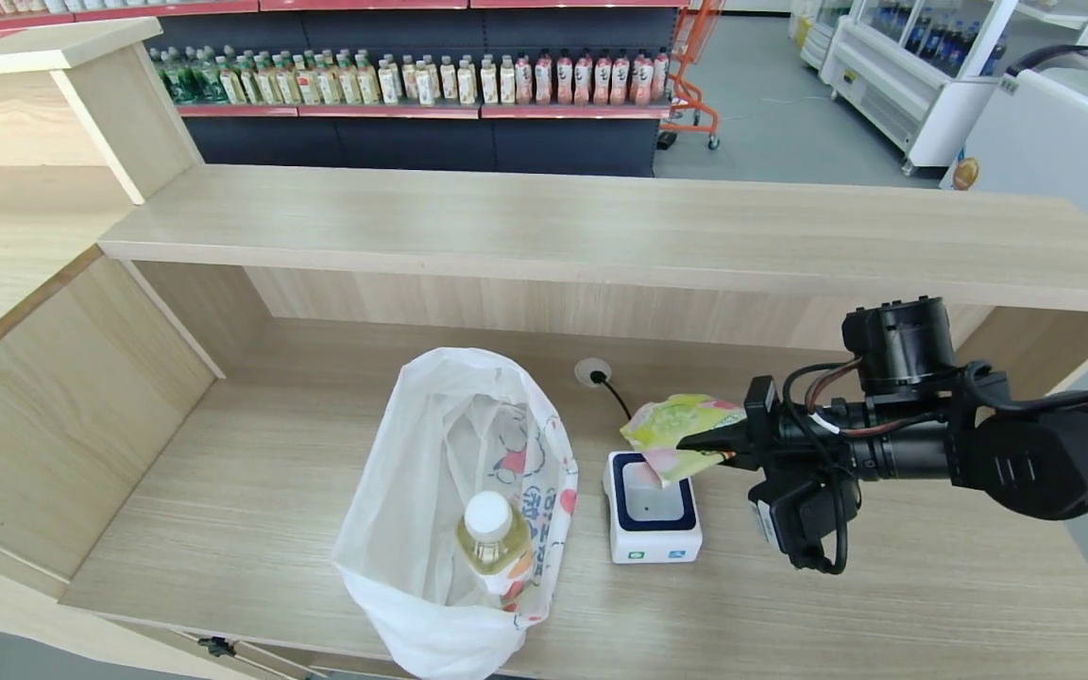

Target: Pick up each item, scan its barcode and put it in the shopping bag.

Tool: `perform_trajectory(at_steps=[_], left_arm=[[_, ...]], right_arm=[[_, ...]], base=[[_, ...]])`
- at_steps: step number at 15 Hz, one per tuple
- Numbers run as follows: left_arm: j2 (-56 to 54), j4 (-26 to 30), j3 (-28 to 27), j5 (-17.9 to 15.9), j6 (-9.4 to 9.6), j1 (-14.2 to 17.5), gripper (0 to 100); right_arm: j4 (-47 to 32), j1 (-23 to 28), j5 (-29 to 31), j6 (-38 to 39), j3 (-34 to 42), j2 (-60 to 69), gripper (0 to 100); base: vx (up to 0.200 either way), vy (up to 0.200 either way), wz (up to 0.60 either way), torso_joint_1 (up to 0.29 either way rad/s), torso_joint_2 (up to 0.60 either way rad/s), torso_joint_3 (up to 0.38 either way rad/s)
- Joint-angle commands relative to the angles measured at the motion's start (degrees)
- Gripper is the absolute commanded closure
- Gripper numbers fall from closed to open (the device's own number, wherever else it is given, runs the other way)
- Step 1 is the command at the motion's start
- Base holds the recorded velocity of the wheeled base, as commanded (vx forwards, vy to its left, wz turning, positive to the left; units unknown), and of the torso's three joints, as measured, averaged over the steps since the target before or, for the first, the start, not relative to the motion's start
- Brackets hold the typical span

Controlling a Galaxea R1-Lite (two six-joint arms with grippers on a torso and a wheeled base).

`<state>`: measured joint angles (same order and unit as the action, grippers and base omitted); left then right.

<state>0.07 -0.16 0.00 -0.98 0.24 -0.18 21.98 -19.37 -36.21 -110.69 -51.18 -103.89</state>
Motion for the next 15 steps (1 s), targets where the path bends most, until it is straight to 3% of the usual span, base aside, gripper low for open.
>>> perform_trajectory(at_steps=[1,11,15], left_arm=[[0.0,0.0,0.0,0.0,0.02,0.0,0],[0.0,0.0,0.0,0.0,-0.07,0.0,0],[0.0,0.0,0.0,0.0,-0.07,0.0,0]], right_arm=[[0.3,-0.1,0.0,-0.1,0.8,-0.3,100],[14.3,-3.4,1.2,1.9,14.8,-1.4,100],[17.0,-3.7,1.3,2.9,15.8,-1.7,100]], base=[[0.000,0.000,0.00,0.000,0.00,0.000],[0.000,0.000,0.00,0.000,0.00,0.000],[0.000,0.000,0.00,0.000,0.00,0.000]])
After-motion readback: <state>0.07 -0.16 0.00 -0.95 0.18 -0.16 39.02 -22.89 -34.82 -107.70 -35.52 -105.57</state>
